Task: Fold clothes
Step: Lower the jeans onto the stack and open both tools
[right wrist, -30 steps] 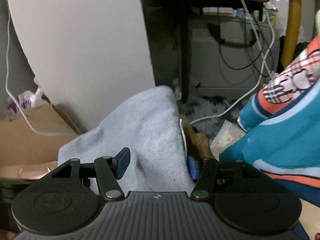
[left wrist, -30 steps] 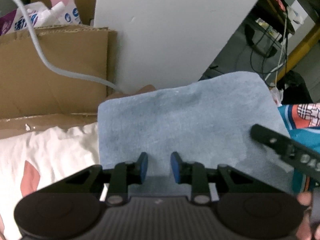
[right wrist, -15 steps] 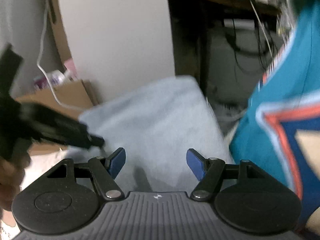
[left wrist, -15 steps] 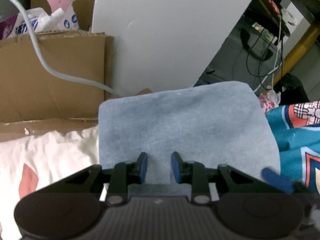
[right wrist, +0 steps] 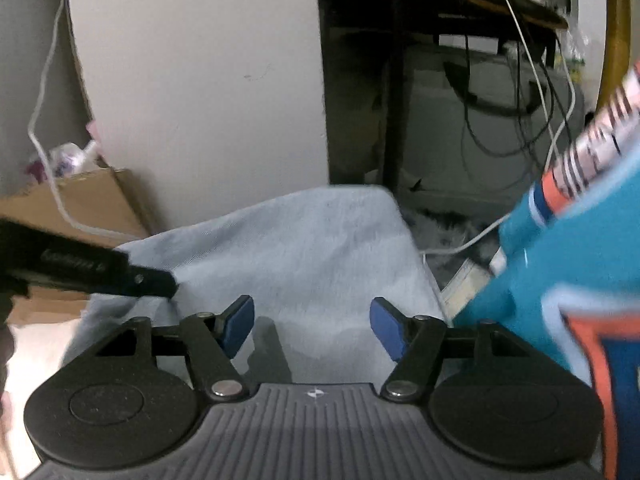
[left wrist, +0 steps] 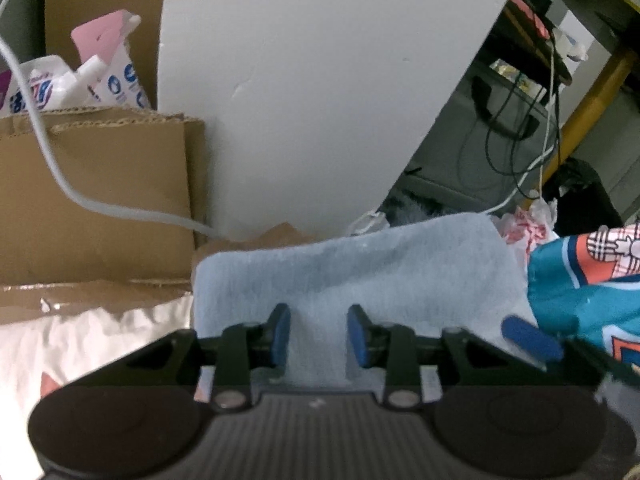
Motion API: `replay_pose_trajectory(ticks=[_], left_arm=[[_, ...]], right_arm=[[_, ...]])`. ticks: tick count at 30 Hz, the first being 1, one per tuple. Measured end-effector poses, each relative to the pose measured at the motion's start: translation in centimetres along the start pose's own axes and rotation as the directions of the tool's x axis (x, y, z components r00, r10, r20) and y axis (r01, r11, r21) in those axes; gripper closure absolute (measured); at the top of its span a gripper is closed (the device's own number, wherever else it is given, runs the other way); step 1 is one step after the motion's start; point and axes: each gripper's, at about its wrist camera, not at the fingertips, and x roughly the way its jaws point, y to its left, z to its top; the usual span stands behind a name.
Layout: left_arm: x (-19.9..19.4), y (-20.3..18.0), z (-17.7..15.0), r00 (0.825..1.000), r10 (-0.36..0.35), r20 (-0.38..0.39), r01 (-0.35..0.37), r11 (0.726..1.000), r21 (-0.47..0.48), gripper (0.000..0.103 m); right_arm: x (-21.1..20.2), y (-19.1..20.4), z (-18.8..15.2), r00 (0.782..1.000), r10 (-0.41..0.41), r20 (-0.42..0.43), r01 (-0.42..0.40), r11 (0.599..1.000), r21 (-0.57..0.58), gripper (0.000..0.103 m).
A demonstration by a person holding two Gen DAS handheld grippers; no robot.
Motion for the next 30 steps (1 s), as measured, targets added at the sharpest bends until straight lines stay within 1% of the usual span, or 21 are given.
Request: replay_pose_trajectory(ticks=[2,4,5,6,10,13,15,17,20,21,23,24,26,28,30], left_arm=[[0.4,0.2,0.0,1.0,-0.008,0.006,0.008,1.0,0.005,0.063],[0.8,0.4,0.0,1.0,-0.013,0.009,0.013,1.0,0.013,0.062],[1.1,0.5,0.0,1.0,-0.016,0.01,0.016,1.0,0.018,0.062],[1.4,0.7,0.0,1.0,-0.019,0.012,0.019,0.999,0.026,0.062],[2.6,1.2,0.4,0.999,-0.039,0.005,0.039,0.998,0.047,0.06],[3.4,1.6,0.5,0.999,-0.043,-0.004,0.043,0.998,0.049,0.059],[3.7,1.7,0.4,0.999,-0.041,-0.006,0.042,0.998,0.051,0.059],[3.9,1.5,0.5,0.999,-0.035,-0.009,0.035,0.998,0.054,0.059],[3.1,0.9,0.4,1.0,-0.012,-0.002,0.012,0.997,0.071,0.059],[2.5,0.7,0.3,1.0,-0.006,0.006,0.005,0.997,0.078,0.059],[1.2,0.3,-0.5,1.0,-0.002,0.026,-0.001,0.995,0.098,0.057],[0.3,0.2,-1.0,0.999,-0.005,0.037,0.001,0.995,0.103,0.053],[-1.3,0.1,-2.2,0.998,-0.011,0.057,0.004,0.993,0.114,0.05],[-2.7,0.0,-3.4,0.997,-0.012,0.071,0.003,0.992,0.127,0.05],[-4.0,-0.1,-4.7,0.996,-0.007,0.087,-0.006,0.989,0.149,0.05]], right_arm=[[0.7,0.1,1.0,1.0,-0.013,0.002,0.013,1.0,-0.006,0.039],[1.8,0.0,1.9,1.0,-0.026,0.0,0.026,1.0,0.004,0.047],[2.4,0.0,2.4,0.999,-0.035,-0.007,0.035,0.999,0.005,0.053],[3.1,0.0,2.6,0.999,-0.045,-0.029,0.045,0.999,0.001,0.055],[6.0,-0.5,3.1,0.992,-0.051,-0.117,0.052,0.999,0.006,0.056],[7.3,-1.0,3.0,0.987,-0.031,-0.158,0.036,0.999,0.025,0.056],[7.9,-1.5,2.9,0.984,-0.014,-0.18,0.026,0.998,0.063,0.055],[8.3,-1.5,3.1,0.981,-0.013,-0.195,0.026,0.998,0.064,0.055],[7.2,-0.4,3.6,0.978,-0.032,-0.204,0.033,0.999,0.001,0.054],[6.4,-0.2,3.6,0.98,-0.02,-0.199,0.019,1.0,-0.007,0.051],[4.4,-0.3,3.3,0.982,0.021,-0.187,-0.018,1.0,0.018,0.049],[3.5,-0.5,3.0,0.983,0.04,-0.18,-0.034,0.999,0.038,0.049],[1.6,-0.8,2.2,0.984,0.073,-0.162,-0.062,0.996,0.07,0.048],[-0.3,-0.9,0.8,0.989,0.078,-0.129,-0.069,0.995,0.074,0.047],[-2.4,-1.0,-0.9,0.994,0.07,-0.081,-0.066,0.996,0.061,0.043]])
